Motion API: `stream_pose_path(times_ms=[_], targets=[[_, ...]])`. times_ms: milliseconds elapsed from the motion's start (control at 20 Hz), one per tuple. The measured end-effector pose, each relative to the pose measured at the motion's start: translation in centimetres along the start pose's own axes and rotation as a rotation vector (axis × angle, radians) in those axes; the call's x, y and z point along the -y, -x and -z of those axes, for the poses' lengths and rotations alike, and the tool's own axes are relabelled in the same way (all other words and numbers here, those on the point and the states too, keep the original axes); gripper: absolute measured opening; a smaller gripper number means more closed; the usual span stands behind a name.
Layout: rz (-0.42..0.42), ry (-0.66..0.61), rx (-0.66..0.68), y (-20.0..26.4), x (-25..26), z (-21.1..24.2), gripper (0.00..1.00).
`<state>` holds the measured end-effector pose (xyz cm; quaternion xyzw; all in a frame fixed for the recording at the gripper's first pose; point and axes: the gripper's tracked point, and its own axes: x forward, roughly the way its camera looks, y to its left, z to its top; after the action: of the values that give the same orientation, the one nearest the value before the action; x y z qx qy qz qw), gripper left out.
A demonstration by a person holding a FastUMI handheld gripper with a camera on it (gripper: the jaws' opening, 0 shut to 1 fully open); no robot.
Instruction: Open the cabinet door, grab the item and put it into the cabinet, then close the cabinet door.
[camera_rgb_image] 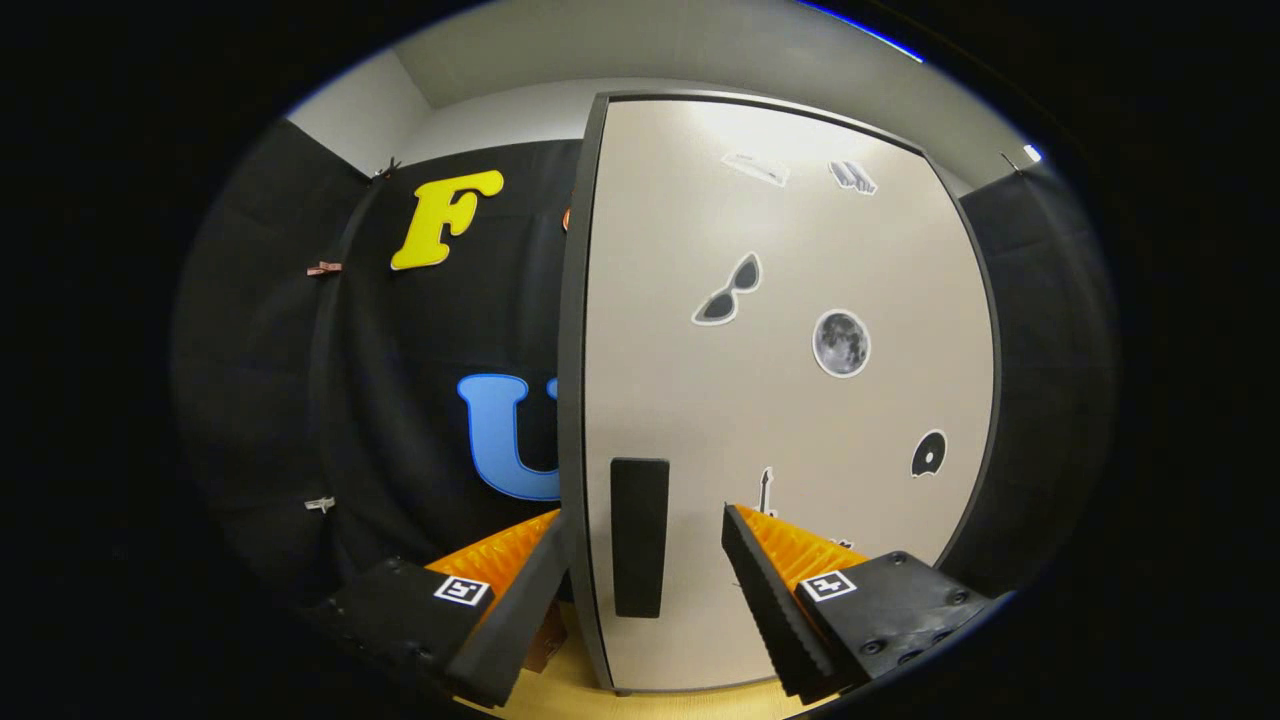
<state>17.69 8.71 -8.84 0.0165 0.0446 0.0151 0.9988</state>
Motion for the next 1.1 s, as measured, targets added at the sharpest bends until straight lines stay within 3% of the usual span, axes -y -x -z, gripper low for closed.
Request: stream_pose_path(times_ms=[250, 300, 450, 600, 700, 850, 950, 1100], targets=[[0.014, -0.003, -0.025, -1.9, 0.2, 1.4, 0.94], [0.014, -0.002, -0.031, -1.9, 0.0, 1.5, 0.83], [0.022, 0.005, -0.039, -2.5, -0.1, 2.0, 0.67], [0.016, 0.008, -0.051, -2.9, -0.6, 2.6, 0.63], [0.029, 0.018, -0.040, -2.9, -0.5, 2.5, 0.40], [0.033, 0.007, -0.046, -2.9, -0.5, 2.4, 0.34], [0.039, 0.018, -0.054, -2.4, -0.5, 2.4, 0.20], [0.026, 0.013, -0.062, -2.3, -0.5, 2.6, 0.20]])
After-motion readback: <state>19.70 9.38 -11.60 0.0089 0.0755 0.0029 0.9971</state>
